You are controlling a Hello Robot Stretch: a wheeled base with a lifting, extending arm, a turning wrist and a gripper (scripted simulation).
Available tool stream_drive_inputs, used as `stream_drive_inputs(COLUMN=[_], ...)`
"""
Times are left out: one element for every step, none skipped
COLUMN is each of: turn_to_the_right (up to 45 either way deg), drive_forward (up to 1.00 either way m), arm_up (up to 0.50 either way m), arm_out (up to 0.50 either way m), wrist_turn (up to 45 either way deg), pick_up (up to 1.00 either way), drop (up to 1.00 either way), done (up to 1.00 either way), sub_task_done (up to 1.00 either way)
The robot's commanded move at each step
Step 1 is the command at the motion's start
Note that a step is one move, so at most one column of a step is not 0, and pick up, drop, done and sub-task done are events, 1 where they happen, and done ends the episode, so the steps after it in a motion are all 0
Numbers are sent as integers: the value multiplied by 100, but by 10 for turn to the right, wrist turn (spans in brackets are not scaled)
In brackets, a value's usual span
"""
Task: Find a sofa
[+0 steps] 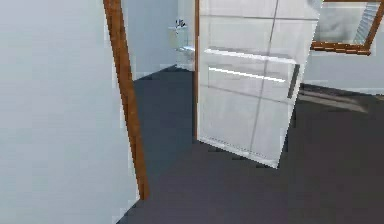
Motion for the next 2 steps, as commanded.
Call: stream_drive_inputs(turn_to_the_right=[0, 90], drive_forward=[100, 0], arm_up=[0, 0], arm_out=[0, 0], wrist_turn=[0, 0], pick_up=[0, 0], drop=[0, 0], done=[0, 0], sub_task_done=[0, 0])
